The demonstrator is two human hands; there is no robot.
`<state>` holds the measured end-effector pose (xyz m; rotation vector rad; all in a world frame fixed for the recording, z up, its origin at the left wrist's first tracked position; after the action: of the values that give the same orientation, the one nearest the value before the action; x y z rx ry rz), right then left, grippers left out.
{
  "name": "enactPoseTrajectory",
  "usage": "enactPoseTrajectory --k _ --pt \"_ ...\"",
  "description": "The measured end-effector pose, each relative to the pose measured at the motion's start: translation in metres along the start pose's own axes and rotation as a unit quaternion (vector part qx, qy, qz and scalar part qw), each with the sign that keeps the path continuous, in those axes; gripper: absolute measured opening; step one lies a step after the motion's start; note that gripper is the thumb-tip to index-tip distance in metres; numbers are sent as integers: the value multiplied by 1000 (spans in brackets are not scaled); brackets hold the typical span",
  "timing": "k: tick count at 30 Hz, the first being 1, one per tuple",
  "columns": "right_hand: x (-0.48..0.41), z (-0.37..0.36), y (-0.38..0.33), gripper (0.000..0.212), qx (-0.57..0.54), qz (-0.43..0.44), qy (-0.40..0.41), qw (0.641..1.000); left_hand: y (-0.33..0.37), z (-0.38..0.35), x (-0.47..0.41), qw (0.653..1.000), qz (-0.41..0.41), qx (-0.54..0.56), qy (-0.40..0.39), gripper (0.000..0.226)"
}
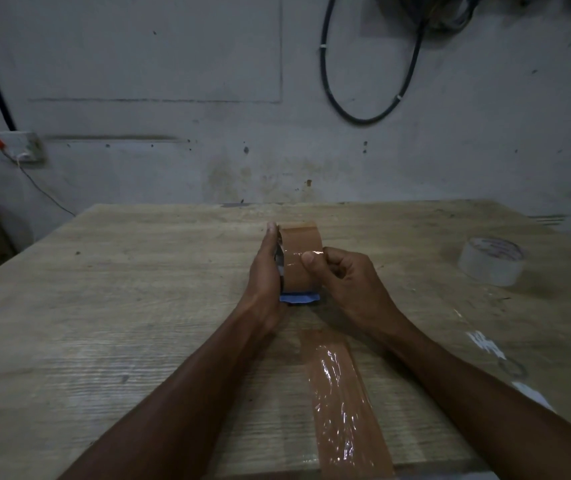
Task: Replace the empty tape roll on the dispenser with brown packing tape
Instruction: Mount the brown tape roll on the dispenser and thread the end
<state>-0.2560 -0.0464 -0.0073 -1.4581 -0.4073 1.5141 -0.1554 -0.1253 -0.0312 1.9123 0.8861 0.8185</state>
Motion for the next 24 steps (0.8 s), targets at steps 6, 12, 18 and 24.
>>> enactPoseTrajectory --k 6,12,18,24 --pt "2 -1 3 34 2 1 -14 1000 2 1 0 1000 -22 -5 21 68" --pt "5 -4 0 42 -10 5 -14 1000 10 3 4 994 -86 -34 66 60" --pt "-1 13 -17 39 32 37 37 998 10 -1 7 996 -75 -33 40 62" --pt "-8 35 -24 23 39 98 97 990 8 -8 5 994 -70 -79 -2 57"
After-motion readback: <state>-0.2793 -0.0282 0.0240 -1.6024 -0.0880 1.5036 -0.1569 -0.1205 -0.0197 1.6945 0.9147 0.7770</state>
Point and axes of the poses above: each hand's wrist, its own x-axis away from the middle knuckle, its own z-axis out of the back of the hand, y = z × x, the point moved 5 cm from there along -x, towards the middle knuckle, and after that the axes turned 9 degrees about z, right-handed, at the moved point
